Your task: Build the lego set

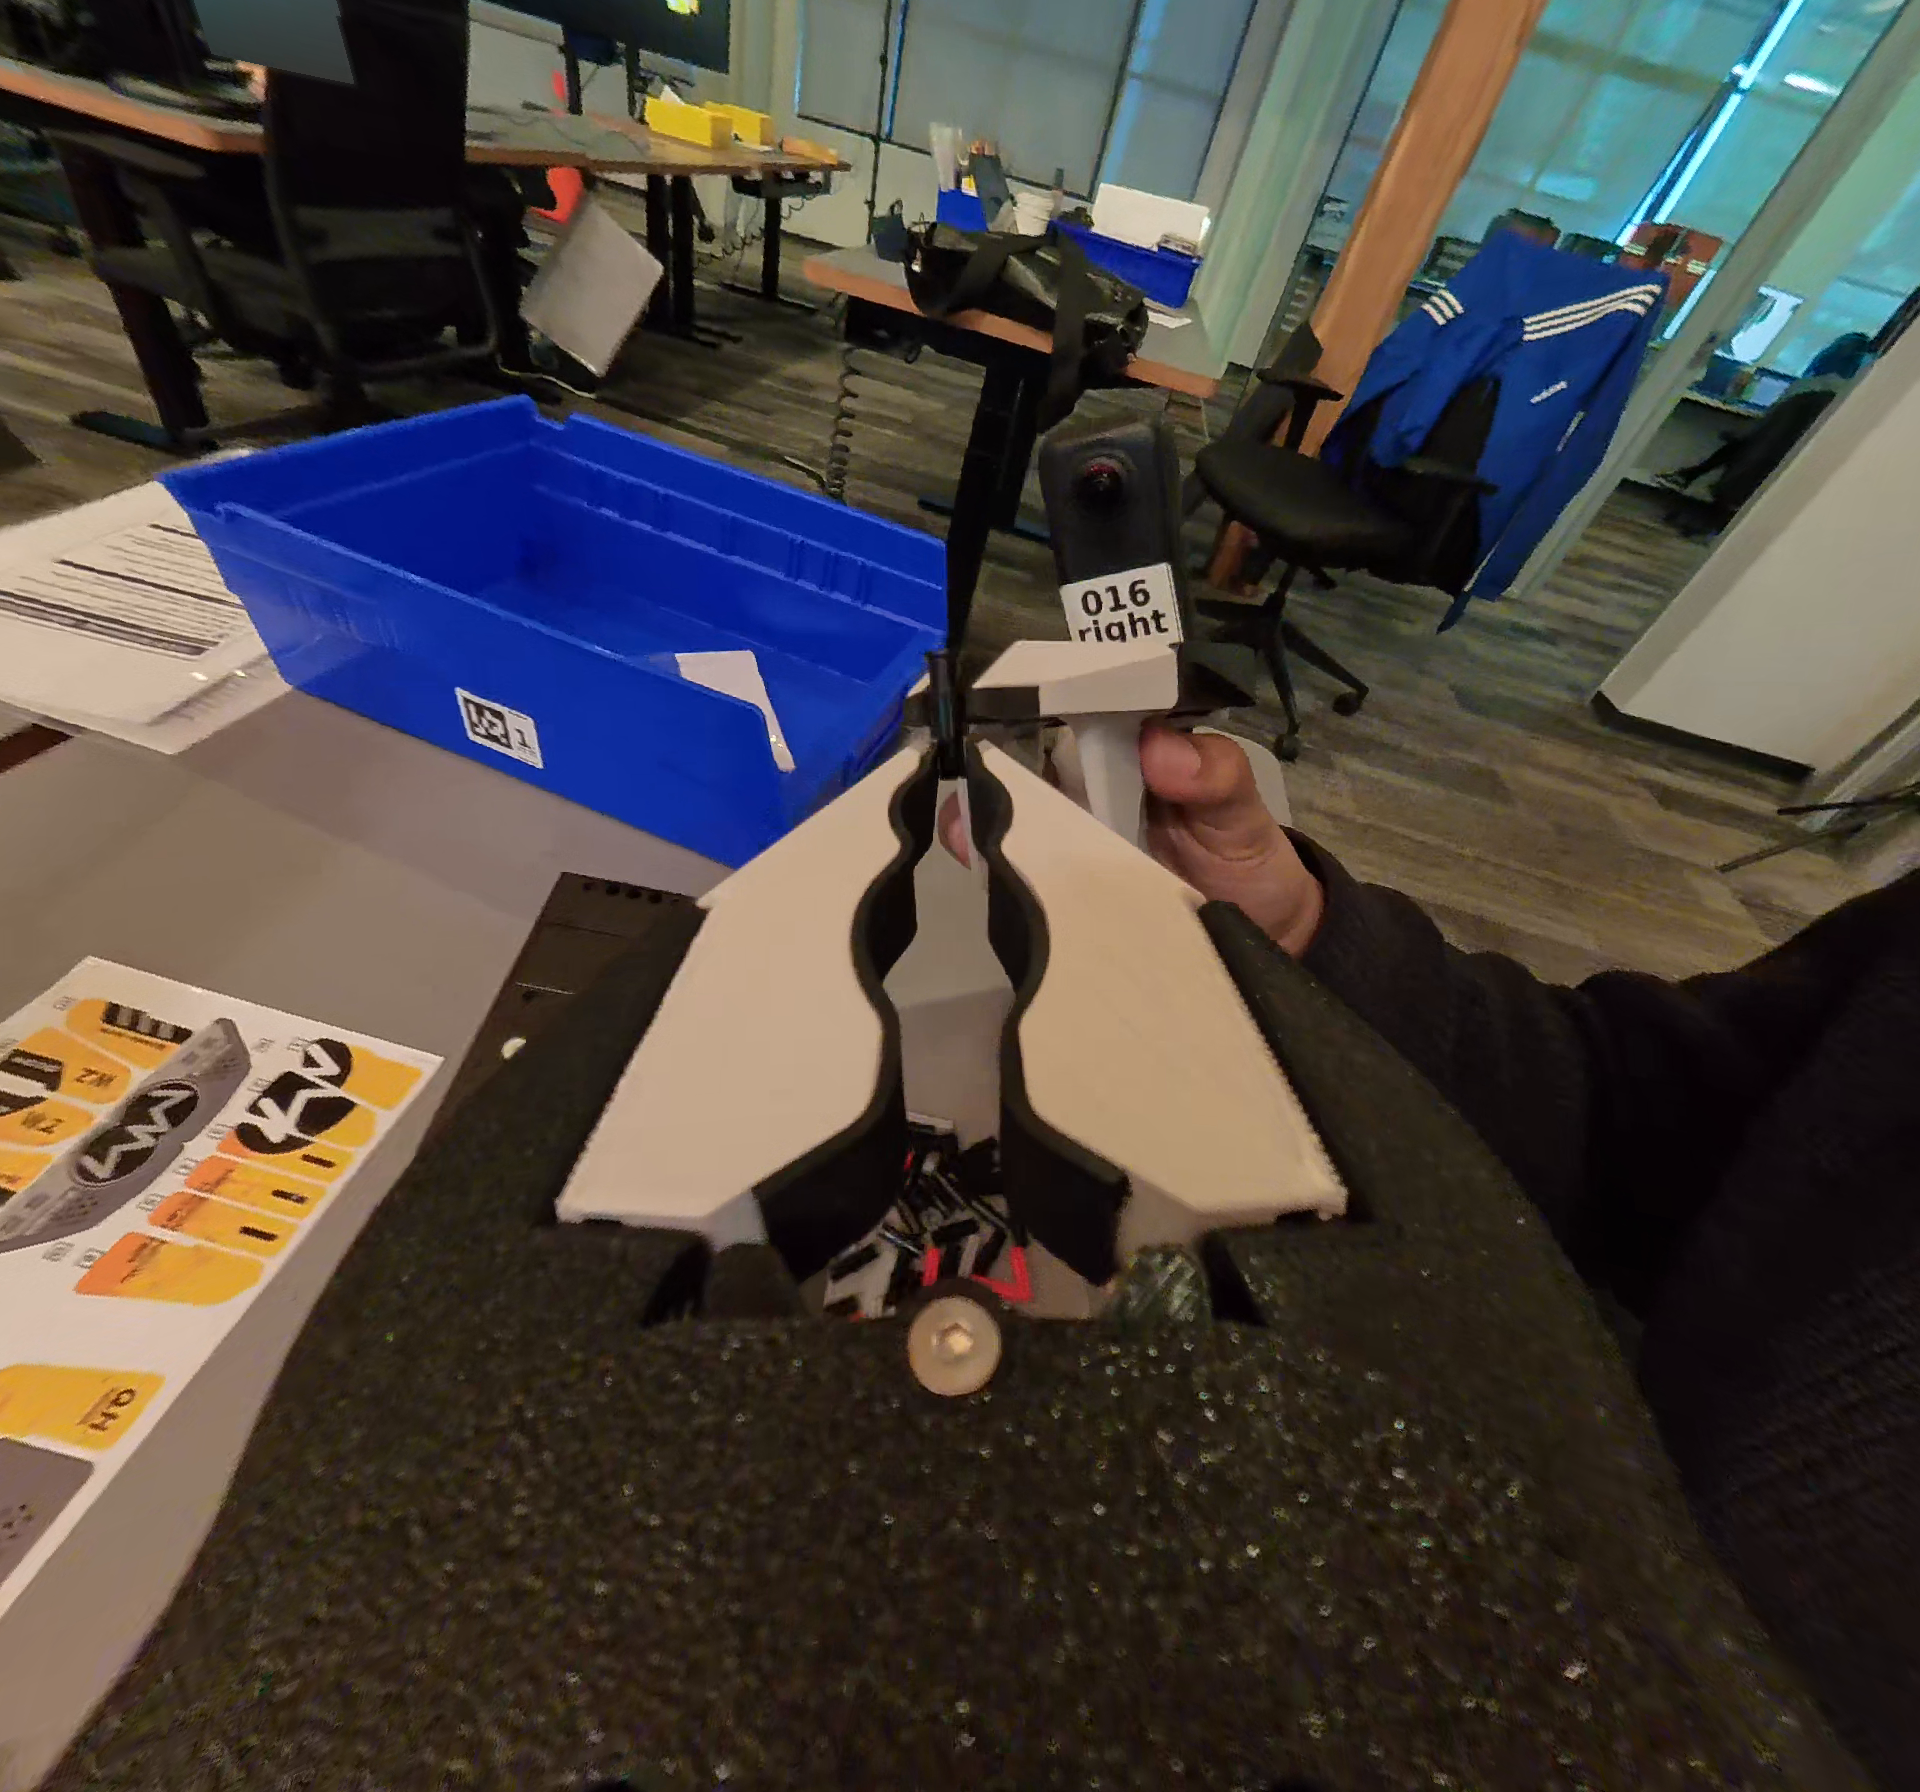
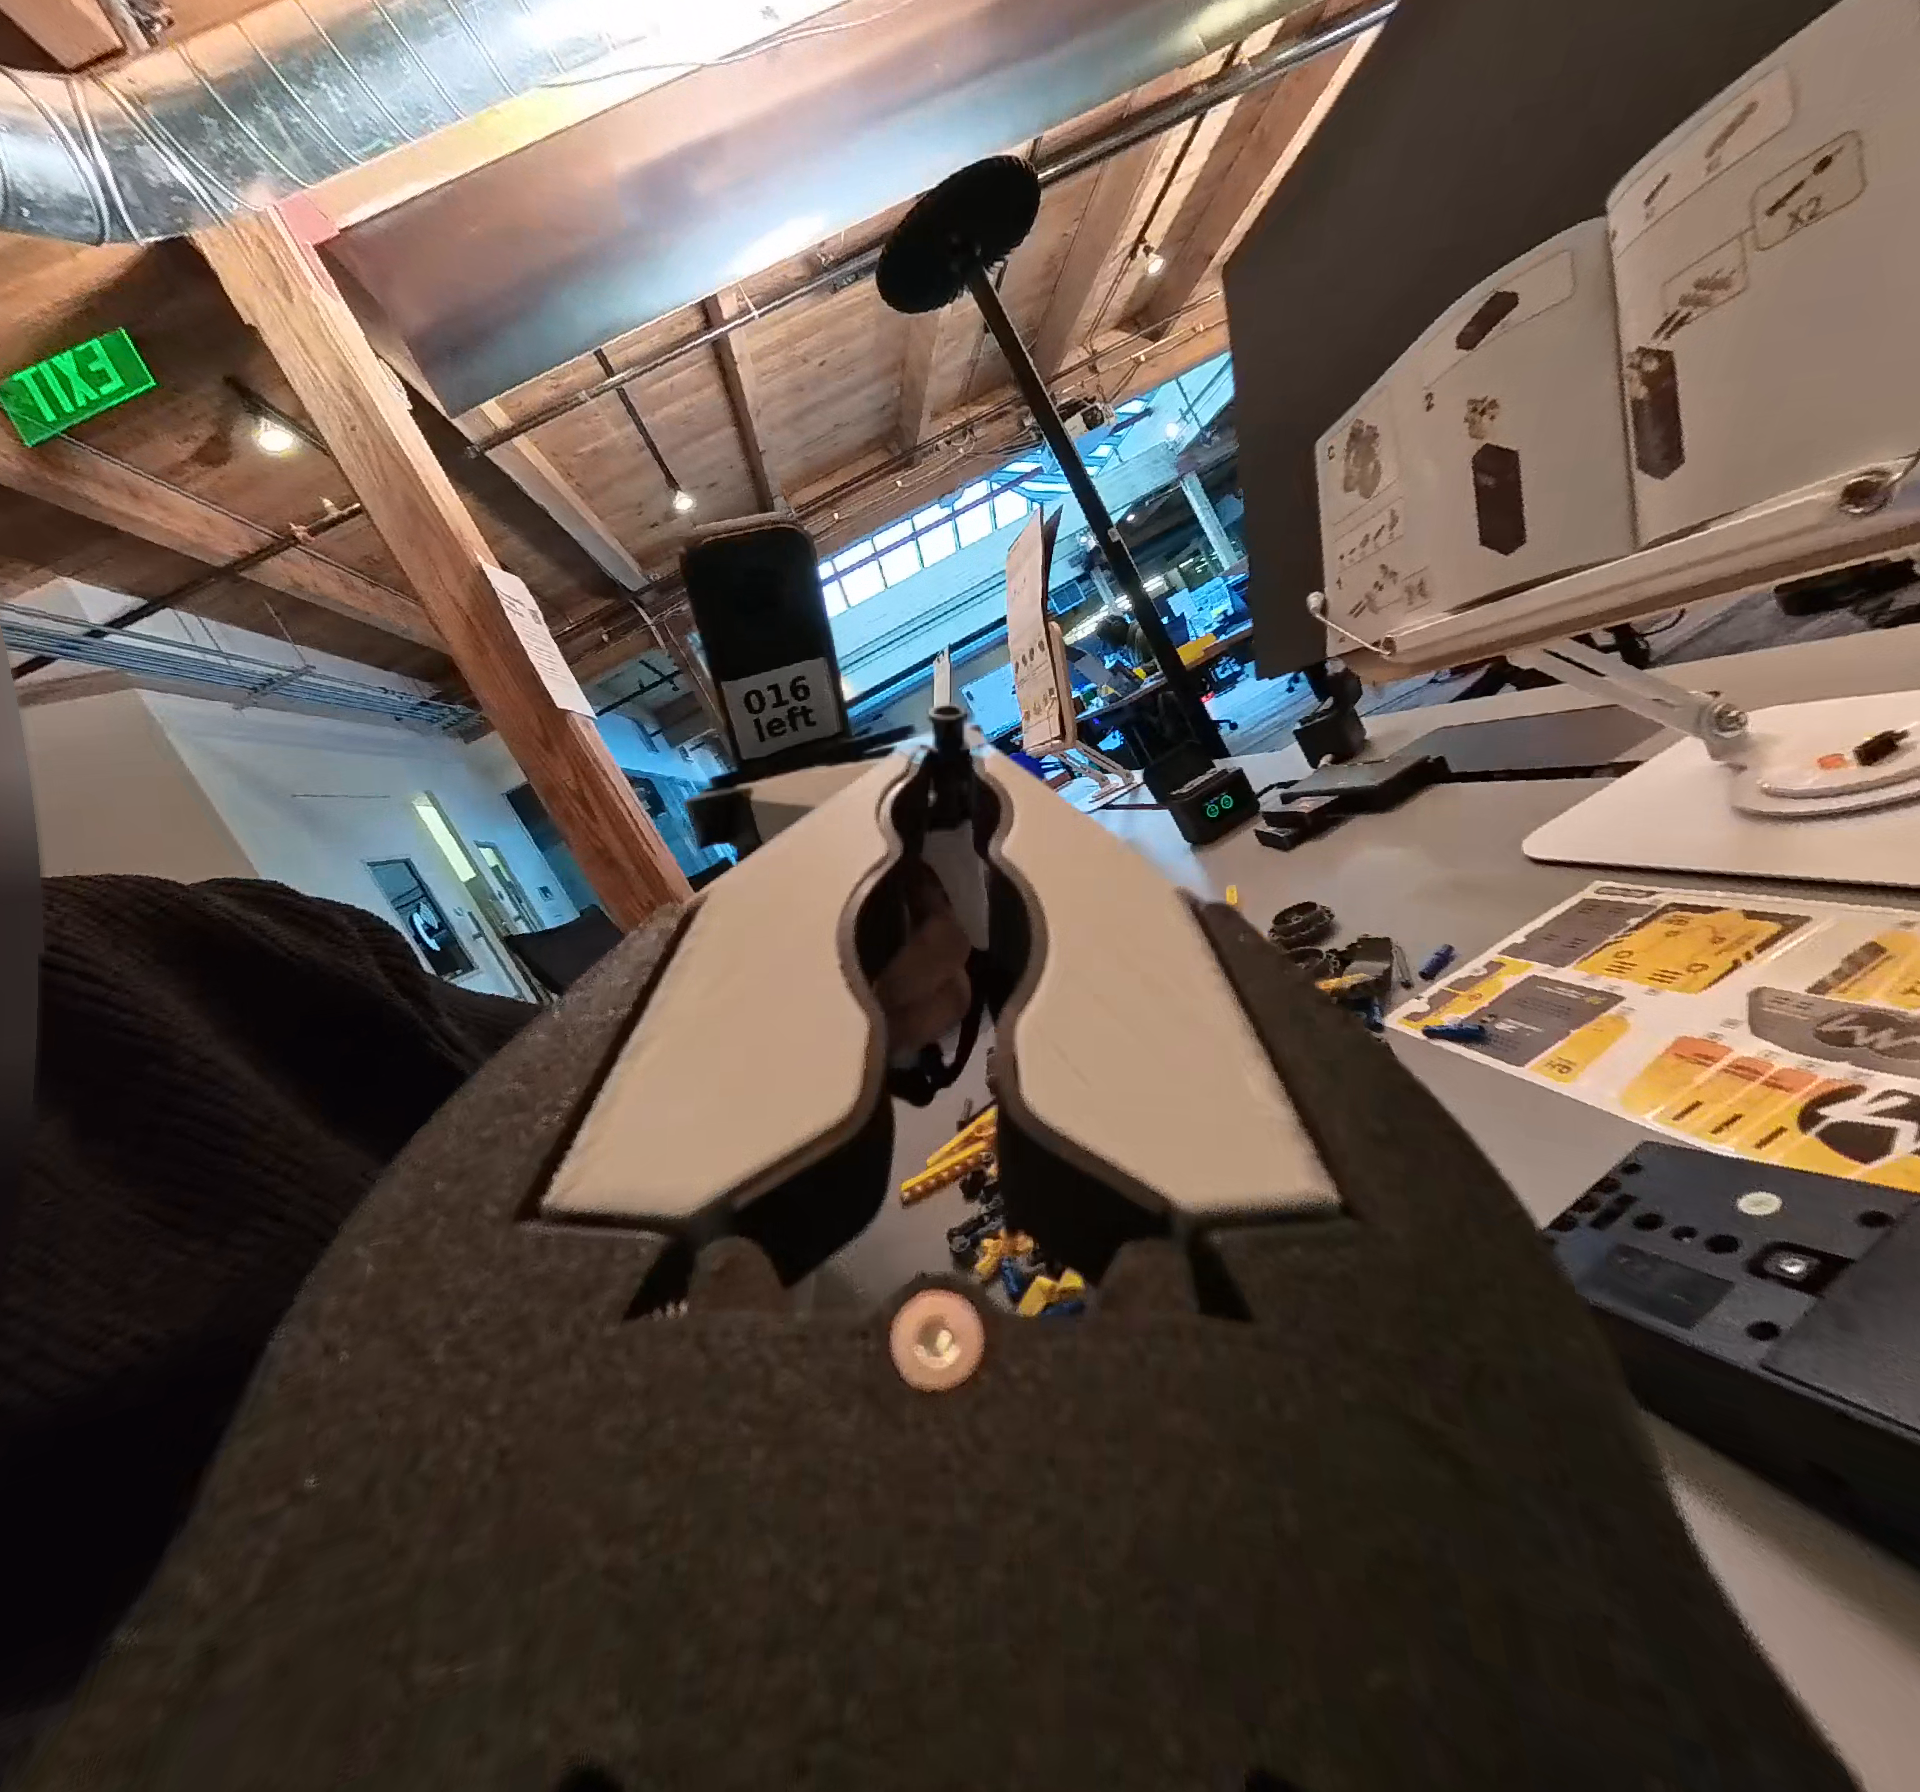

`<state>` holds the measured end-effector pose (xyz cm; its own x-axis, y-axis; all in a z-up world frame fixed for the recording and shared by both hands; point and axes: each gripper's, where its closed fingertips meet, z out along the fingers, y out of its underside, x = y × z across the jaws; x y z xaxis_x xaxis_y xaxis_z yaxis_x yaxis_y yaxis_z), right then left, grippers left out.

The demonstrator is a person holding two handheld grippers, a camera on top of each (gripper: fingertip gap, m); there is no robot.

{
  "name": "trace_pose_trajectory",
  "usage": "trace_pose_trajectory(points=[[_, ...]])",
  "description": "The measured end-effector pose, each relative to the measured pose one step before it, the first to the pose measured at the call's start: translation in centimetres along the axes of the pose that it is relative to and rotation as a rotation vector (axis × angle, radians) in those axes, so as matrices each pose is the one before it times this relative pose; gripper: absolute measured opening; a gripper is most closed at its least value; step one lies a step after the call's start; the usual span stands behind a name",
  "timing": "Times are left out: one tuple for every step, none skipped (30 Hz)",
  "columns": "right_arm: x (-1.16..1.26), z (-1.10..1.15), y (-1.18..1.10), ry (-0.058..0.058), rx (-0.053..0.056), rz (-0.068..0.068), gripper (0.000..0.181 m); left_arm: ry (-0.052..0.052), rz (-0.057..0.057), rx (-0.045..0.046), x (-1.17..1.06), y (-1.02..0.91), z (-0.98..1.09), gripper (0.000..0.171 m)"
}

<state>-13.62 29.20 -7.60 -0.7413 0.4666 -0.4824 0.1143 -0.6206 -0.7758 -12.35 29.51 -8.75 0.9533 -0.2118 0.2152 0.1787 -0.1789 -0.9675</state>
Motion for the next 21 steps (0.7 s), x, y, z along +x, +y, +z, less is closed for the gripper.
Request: trace_pose_trajectory(points=[[-0.061,0.059,0.065,0.0029,-0.0018,-0.0129,0.005,-0.0009,-0.0066,-0.00177,0.101,0.156,0.120,0.005],[-0.159,0.102,0.094,-0.0037,-0.0053,-0.0116,0.005,0.0044,0.0013,-0.00199,0.201,0.150,0.094,0.005],[-0.267,0.125,0.151,-0.0097,-0.0086,-0.0117,0.005,0.0137,0.0040,-0.01151,0.322,0.285,0.102,0.005],[-0.271,0.142,0.181,-0.0070,-0.0117,-0.0177,0.005,0.0152,0.0034,-0.02101,0.334,0.427,0.141,0.005],[-0.120,0.106,0.179,0.0072,-0.0136,-0.0325,0.005,0.0048,0.0035,-0.01321,0.171,0.334,0.057,0.005],[-0.058,0.031,0.059,0.0177,-0.0095,-0.0470,0.005,0.0041,0.0056,0.00018,0.126,0.129,-0.077,0.005],[-0.055,-0.020,-0.020,0.0205,-0.0089,-0.0555,0.005,0.0046,0.0014,0.00506,0.086,0.016,-0.180,0.006],[-0.065,-0.079,-0.170,0.0230,-0.0013,-0.0632,0.005,0.0035,-0.0054,0.00681,-0.017,-0.074,-0.274,0.010],[-0.179,-0.120,-0.243,0.0173,0.0029,-0.0673,0.005,0.0096,-0.0111,0.01251,0.036,-0.207,-0.352,0.013],[-0.226,-0.098,-0.216,0.0135,0.0019,-0.0649,0.005,0.0172,-0.0171,0.01923,0.124,-0.322,-0.404,0.015],[-0.106,-0.067,-0.087,0.0197,-0.0054,-0.0652,0.005,0.0246,-0.0238,0.02167,0.211,-0.389,-0.419,0.017],[-0.045,-0.007,0.067,0.0252,-0.0143,-0.0715,0.005,0.0297,-0.0296,0.02203,0.276,-0.408,-0.379,0.019],[-0.152,0.056,0.197,0.0199,-0.0217,-0.0772,0.004,0.0327,-0.0335,0.01953,0.293,-0.371,-0.330,0.021],[-0.301,0.112,0.265,0.0131,-0.0249,-0.0804,0.004,0.0269,-0.0367,0.01456,0.175,-0.281,-0.252,0.022],[-0.370,0.151,0.241,0.0119,-0.0220,-0.0813,0.005,0.0218,-0.0366,0.00841,0.069,-0.150,-0.180,0.022],[-0.443,0.171,0.217,0.0096,-0.0180,-0.0781,0.005,0.0173,-0.0354,0.00240,-0.016,-0.016,-0.128,0.022],[-0.439,0.199,0.163,0.0095,-0.0146,-0.0700,0.005,0.0137,-0.0326,-0.00045,-0.073,0.059,-0.085,0.022],[-0.268,0.170,0.119,0.0168,-0.0103,-0.0573,0.005,0.0072,-0.0287,-0.00370,-0.157,0.132,-0.078,0.019],[-0.135,0.083,0.004,0.0183,-0.0031,-0.0447,0.005,-0.0075,-0.0239,-0.00283,-0.339,0.143,-0.096,0.009],[-0.010,0.034,-0.065,0.0190,0.0028,-0.0303,0.005,0.0099,-0.0108,0.00779,-0.045,-0.036,-0.185,0.006],[-0.051,0.047,-0.025,0.0081,0.0013,-0.0141,0.005,0.0114,-0.0172,-0.00028,-0.027,0.057,-0.102,0.006]])
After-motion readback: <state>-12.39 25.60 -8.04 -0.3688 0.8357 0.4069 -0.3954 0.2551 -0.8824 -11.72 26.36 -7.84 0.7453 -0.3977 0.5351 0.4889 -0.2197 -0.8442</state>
